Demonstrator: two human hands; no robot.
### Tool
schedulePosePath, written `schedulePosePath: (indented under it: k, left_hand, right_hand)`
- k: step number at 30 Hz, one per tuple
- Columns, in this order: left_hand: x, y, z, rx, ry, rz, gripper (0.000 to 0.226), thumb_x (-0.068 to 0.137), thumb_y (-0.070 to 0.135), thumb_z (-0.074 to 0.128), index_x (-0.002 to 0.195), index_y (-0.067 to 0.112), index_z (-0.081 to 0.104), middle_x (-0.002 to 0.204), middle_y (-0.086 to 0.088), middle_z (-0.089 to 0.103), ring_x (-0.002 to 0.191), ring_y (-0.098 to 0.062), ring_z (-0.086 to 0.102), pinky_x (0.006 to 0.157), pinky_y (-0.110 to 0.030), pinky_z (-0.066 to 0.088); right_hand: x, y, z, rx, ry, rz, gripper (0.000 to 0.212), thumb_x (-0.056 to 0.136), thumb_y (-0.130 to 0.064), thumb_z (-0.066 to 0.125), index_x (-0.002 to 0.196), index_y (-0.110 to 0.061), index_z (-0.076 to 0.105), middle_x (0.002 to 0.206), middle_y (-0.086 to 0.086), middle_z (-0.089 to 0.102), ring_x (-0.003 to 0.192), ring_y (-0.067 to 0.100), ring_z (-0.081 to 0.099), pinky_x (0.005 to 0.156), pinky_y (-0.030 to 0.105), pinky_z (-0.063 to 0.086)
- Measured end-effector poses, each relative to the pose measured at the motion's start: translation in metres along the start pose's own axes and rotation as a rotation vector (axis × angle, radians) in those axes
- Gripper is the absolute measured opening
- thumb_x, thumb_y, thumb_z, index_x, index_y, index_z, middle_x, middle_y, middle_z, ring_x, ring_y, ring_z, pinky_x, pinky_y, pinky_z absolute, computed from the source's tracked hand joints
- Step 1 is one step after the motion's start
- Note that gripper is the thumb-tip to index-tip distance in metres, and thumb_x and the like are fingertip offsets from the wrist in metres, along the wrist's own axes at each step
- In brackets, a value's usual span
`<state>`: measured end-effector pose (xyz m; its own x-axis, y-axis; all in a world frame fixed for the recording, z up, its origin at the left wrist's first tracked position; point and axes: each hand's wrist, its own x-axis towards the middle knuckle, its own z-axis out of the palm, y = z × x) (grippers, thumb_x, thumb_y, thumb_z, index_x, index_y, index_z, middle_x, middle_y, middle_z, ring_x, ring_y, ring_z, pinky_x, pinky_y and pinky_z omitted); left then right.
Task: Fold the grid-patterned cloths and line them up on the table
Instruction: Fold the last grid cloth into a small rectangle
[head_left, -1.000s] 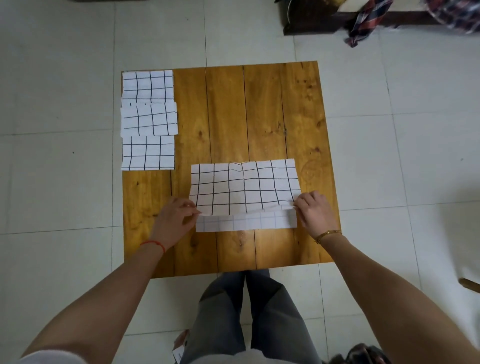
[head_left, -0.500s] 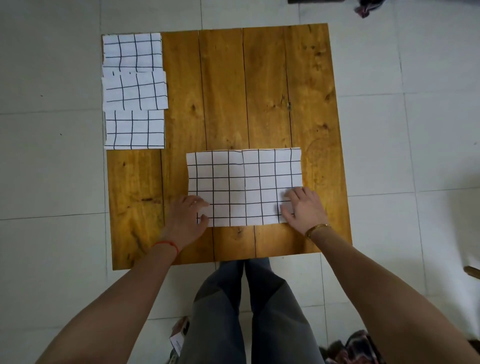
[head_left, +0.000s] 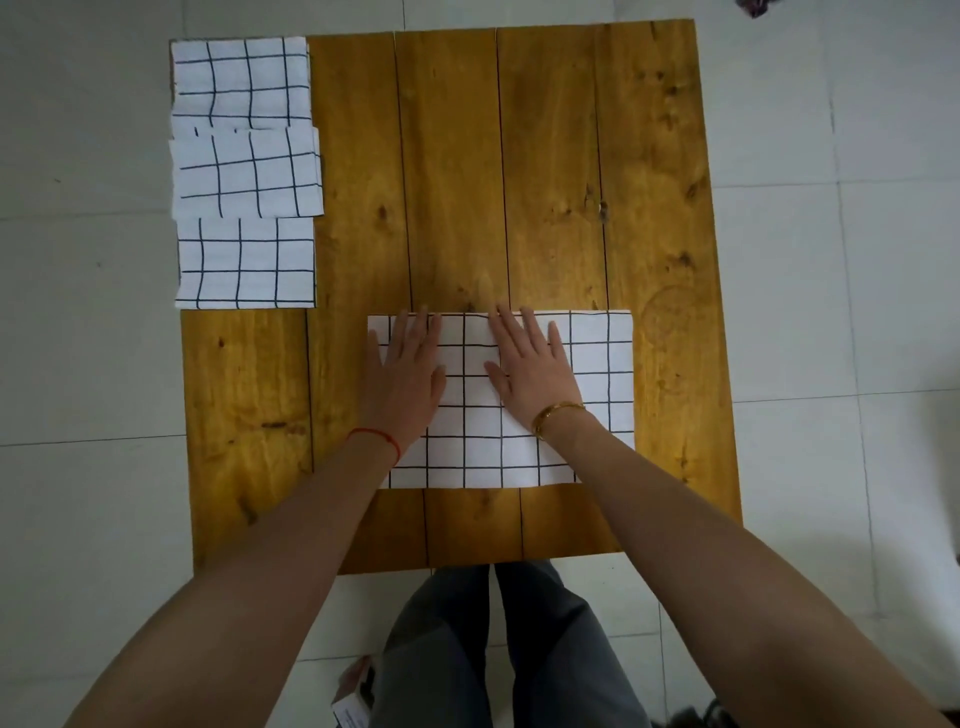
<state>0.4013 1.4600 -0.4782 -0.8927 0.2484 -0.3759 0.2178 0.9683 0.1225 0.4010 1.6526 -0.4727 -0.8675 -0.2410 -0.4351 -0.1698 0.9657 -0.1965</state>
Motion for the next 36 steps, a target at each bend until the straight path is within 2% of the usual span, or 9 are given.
schedulePosePath:
  k: [4, 15, 21, 24, 30, 36]
  left_hand:
    - [-0.001, -0.010, 0.013, -0.013, -0.002, -0.014, 0.062, 0.103, 0.039, 0.023, 0.154, 0.021, -0.006, 0.163, -0.003, -0.008, 0.149, -0.027, -0.005, 0.116, -0.059, 0.015]
    - [-0.005, -0.013, 0.015, -0.001, 0.022, -0.056, 0.065, 0.102, 0.043, 0.024, 0.154, 0.021, -0.008, 0.163, -0.003, -0.010, 0.149, -0.030, -0.004, 0.115, -0.061, 0.014]
    - [-0.013, -0.009, 0.004, 0.053, 0.071, -0.053, 0.068, 0.101, 0.043, 0.022, 0.154, 0.013, -0.008, 0.162, -0.006, -0.014, 0.149, -0.029, -0.008, 0.117, -0.058, 0.012]
    - [-0.016, -0.012, 0.006, 0.056, 0.070, -0.083, 0.068, 0.100, 0.040, 0.025, 0.154, 0.013, -0.008, 0.162, -0.007, -0.012, 0.149, -0.029, -0.007, 0.117, -0.057, 0.011]
    - [-0.013, -0.022, 0.013, 0.037, 0.015, -0.121, 0.065, 0.102, 0.042, 0.021, 0.154, 0.015, -0.007, 0.162, -0.007, -0.010, 0.149, -0.027, -0.007, 0.117, -0.059, 0.008]
    - [-0.011, -0.029, 0.012, 0.029, 0.009, -0.111, 0.069, 0.100, 0.043, 0.027, 0.154, 0.018, -0.008, 0.162, -0.007, -0.011, 0.149, -0.028, -0.006, 0.116, -0.062, 0.007]
  right_hand:
    - [-0.005, 0.013, 0.012, -0.005, 0.041, 0.082, 0.062, 0.100, -0.048, 0.013, 0.152, -0.021, -0.010, 0.160, -0.004, -0.010, 0.146, 0.024, -0.013, 0.119, 0.051, 0.001]
    - [-0.015, 0.034, 0.012, 0.039, 0.120, 0.240, 0.064, 0.100, -0.050, 0.012, 0.152, -0.019, -0.010, 0.160, -0.003, -0.014, 0.146, 0.022, -0.017, 0.119, 0.052, -0.001]
    - [0.002, -0.008, 0.000, -0.028, 0.099, -0.048, 0.062, 0.100, -0.047, 0.014, 0.153, -0.017, -0.002, 0.161, 0.000, -0.006, 0.147, 0.025, -0.009, 0.119, 0.052, 0.005]
    - [0.016, -0.038, -0.001, -0.027, 0.065, -0.125, 0.061, 0.101, -0.044, 0.016, 0.153, -0.016, 0.003, 0.161, 0.000, -0.003, 0.148, 0.024, -0.007, 0.119, 0.050, 0.003]
    - [0.031, -0.065, 0.007, -0.067, 0.000, -0.138, 0.059, 0.102, -0.040, 0.017, 0.152, -0.015, -0.001, 0.161, 0.001, -0.006, 0.147, 0.024, -0.008, 0.119, 0.047, -0.003]
    - [0.016, -0.028, 0.011, -0.063, 0.027, -0.068, 0.060, 0.101, -0.041, 0.014, 0.153, -0.015, 0.000, 0.161, 0.000, -0.003, 0.147, 0.023, -0.008, 0.119, 0.049, 0.003]
